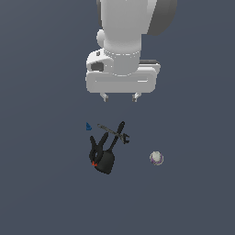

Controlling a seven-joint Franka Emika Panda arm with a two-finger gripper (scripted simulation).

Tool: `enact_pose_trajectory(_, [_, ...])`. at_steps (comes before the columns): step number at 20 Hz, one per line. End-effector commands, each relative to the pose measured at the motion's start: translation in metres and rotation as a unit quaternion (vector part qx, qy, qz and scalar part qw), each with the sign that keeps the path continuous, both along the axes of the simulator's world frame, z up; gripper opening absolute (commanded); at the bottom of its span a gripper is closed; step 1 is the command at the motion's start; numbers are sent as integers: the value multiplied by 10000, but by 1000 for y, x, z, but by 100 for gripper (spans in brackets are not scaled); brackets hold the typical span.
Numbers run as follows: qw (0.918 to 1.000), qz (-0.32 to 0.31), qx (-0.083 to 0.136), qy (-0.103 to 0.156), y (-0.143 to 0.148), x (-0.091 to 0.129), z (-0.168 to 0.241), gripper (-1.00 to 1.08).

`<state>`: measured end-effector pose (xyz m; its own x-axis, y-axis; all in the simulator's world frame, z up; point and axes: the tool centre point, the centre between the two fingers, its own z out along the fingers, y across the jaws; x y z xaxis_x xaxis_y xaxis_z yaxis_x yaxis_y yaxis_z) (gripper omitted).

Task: Pick up a designated object from a clutter of objects.

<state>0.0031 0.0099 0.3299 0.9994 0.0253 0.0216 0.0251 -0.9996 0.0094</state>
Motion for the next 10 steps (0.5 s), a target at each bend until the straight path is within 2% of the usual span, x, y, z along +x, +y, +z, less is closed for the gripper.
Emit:
enact_pose_trajectory(1, [10000, 0, 0, 0, 0, 0, 0, 100])
enact_pose_trajectory(10, [9998, -208, -33, -2, -9, -2, 13, 100])
